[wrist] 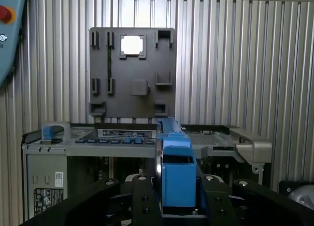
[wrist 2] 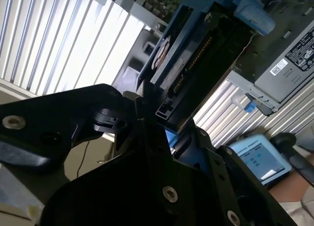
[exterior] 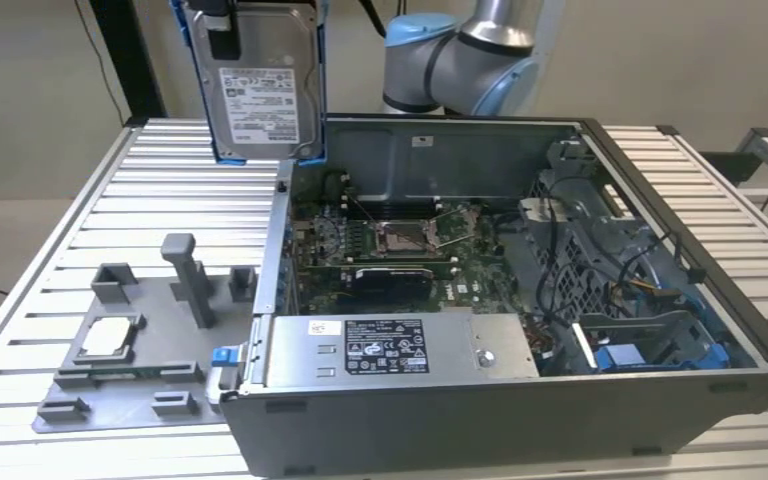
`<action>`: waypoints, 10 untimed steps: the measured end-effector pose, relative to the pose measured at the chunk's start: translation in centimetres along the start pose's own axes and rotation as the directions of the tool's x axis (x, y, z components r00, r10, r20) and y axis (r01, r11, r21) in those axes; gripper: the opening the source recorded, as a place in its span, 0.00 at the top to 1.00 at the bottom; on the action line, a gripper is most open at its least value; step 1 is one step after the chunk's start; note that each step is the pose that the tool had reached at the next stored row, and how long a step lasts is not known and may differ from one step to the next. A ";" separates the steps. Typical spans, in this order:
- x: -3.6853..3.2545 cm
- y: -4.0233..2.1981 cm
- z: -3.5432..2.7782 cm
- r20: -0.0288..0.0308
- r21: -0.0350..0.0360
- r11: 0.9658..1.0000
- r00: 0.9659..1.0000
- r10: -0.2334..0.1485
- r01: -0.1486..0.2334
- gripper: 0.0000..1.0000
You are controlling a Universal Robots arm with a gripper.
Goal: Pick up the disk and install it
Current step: 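Pick up the disk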
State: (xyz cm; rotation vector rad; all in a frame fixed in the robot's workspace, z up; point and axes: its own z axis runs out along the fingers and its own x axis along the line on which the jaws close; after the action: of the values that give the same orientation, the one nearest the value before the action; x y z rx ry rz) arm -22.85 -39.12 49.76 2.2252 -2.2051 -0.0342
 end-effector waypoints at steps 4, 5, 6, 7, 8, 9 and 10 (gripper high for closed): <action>0.01 -1.41 -0.03 0.000 0.000 1.000 1.000 0.000 0.000 1.00; 0.02 -1.75 -0.04 0.000 0.000 1.000 1.000 0.000 0.000 1.00; 0.02 -2.09 -0.05 0.000 0.000 1.000 1.000 0.000 0.000 1.00; 0.02 -2.43 -0.06 0.000 0.000 1.000 1.000 0.000 0.000 1.00; 0.02 -2.75 -0.06 0.000 0.000 1.000 1.000 0.000 0.000 1.00; 0.03 -3.07 -0.07 0.000 0.000 1.000 1.000 0.000 0.000 1.00; 0.03 -3.40 -0.08 0.000 0.000 1.000 1.000 0.000 0.000 1.00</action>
State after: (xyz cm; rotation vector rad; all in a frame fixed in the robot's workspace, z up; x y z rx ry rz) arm -19.45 -39.12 49.76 2.2252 -2.2051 -0.0342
